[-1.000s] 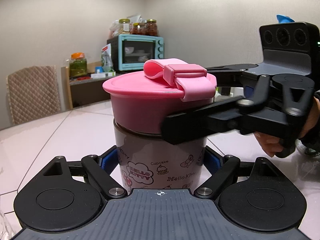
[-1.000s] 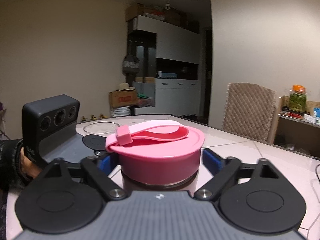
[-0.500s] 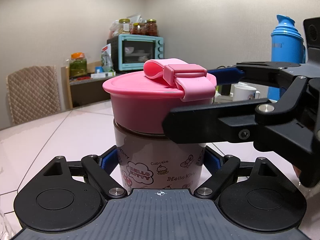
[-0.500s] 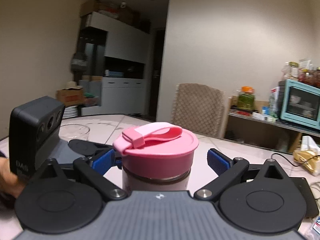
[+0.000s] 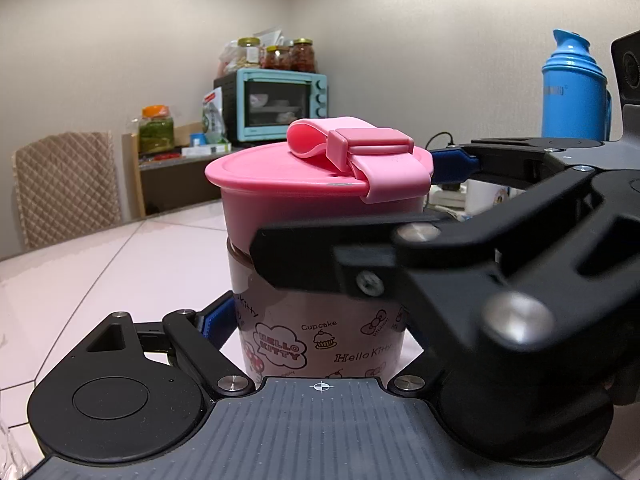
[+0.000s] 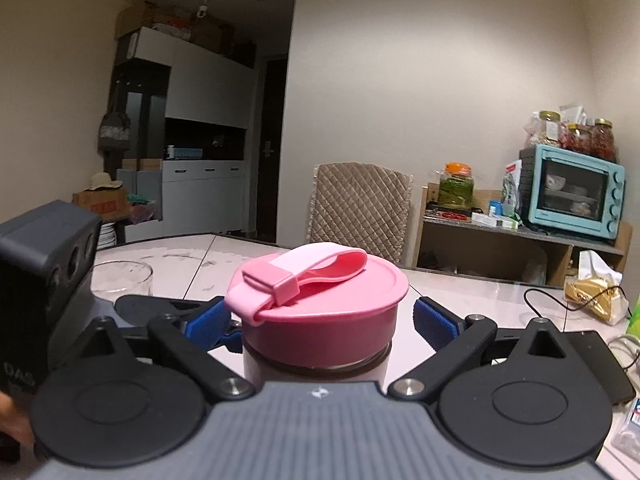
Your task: Unscrew bottle cap and pour
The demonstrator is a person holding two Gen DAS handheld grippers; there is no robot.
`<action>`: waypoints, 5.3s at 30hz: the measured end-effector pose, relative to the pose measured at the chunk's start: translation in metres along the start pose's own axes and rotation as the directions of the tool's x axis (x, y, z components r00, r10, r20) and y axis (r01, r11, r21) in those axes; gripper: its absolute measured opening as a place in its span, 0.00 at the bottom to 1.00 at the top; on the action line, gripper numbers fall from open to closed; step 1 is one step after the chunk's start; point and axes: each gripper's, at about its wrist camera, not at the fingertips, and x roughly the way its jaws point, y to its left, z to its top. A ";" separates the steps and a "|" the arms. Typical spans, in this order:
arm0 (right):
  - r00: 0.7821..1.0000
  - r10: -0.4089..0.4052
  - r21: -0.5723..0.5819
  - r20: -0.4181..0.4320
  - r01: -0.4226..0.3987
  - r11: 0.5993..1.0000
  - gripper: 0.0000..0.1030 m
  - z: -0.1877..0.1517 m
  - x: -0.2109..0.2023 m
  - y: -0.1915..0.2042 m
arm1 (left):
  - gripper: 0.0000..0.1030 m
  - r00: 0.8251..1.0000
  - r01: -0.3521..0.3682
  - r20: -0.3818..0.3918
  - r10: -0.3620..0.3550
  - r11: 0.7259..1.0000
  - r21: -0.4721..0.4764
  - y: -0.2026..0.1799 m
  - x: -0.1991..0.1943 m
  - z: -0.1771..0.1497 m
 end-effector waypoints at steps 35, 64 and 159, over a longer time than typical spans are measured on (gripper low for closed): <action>0.959 0.285 -0.032 0.006 -0.284 0.958 0.83 0.002 0.005 -0.037 | 0.87 1.000 0.000 0.000 0.000 1.000 -0.001 0.000 0.001 -0.003; 0.878 0.477 -0.078 -0.044 -0.479 0.874 0.92 0.018 0.011 -0.070 | 0.87 1.000 0.000 0.000 0.000 1.000 0.000 -0.002 0.004 -0.005; 0.968 0.250 -0.037 -0.005 -0.250 0.968 0.95 0.020 -0.020 -0.042 | 0.87 1.000 0.000 -0.001 0.000 1.000 -0.001 0.005 0.007 -0.001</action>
